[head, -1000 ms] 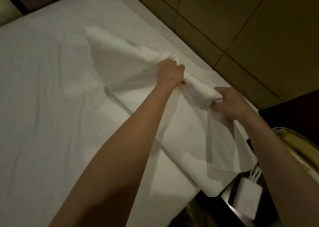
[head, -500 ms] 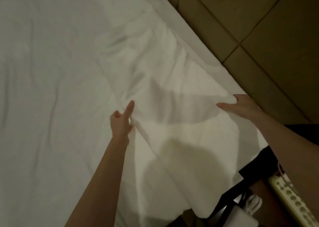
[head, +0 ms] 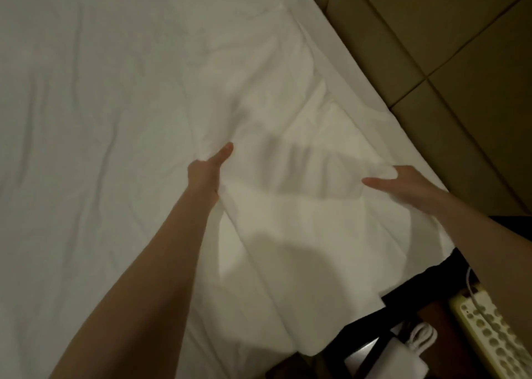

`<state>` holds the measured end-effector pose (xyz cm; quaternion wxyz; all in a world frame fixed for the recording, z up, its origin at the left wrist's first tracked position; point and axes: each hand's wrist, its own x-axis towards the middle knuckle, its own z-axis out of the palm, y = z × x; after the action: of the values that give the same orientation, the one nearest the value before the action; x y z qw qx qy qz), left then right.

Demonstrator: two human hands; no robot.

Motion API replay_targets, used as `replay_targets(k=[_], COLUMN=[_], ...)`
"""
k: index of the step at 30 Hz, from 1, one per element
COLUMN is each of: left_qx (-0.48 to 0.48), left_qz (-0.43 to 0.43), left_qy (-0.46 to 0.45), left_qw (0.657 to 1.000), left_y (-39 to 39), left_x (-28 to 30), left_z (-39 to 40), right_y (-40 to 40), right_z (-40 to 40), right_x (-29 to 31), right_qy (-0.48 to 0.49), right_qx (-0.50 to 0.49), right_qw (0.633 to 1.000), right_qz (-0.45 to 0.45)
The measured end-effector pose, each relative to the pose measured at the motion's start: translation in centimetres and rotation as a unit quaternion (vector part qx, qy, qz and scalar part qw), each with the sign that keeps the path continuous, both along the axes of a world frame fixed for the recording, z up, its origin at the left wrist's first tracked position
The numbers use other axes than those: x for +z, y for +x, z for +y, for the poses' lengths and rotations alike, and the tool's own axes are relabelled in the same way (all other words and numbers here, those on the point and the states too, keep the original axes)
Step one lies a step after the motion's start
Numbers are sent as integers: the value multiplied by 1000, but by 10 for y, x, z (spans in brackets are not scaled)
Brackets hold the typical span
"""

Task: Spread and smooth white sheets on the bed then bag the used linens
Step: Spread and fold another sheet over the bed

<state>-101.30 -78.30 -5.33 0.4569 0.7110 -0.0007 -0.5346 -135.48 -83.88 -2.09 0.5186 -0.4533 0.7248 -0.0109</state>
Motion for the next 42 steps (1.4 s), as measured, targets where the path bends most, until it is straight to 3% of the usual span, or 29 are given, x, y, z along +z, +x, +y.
replay_targets(k=[5, 11, 14, 18, 20, 22, 31, 38, 42], left_qx=[-4, 70, 88, 14, 46, 67, 3, 22, 6], left_qz=[-78, -145, -75, 82, 109, 117, 28, 23, 39], left_qy=[39, 79, 97, 121, 91, 67, 69, 10, 6], left_qw=[996, 984, 989, 989, 989, 989, 997, 999, 999], left_y=[104, 259, 290, 247, 228, 221, 225, 265, 290], left_x=[20, 32, 29, 5, -5, -6, -1, -5, -9], left_z=[44, 161, 233, 310, 324, 325, 298, 235, 198], right_y=[95, 247, 287, 293, 286, 274, 246, 298, 337], right_z=[56, 141, 171, 173, 167, 169, 192, 117, 83], right_x=[-6, -34, -46, -36, -23, -12, -22, -35, -43], right_qy=[11, 24, 28, 12, 16, 21, 57, 40, -32], right_qx=[3, 65, 84, 128, 137, 125, 83, -10, -54], right_qw=[997, 985, 986, 986, 985, 985, 994, 991, 986], right_qz=[-73, -158, -144, -104, -107, -115, -44, -128, -153])
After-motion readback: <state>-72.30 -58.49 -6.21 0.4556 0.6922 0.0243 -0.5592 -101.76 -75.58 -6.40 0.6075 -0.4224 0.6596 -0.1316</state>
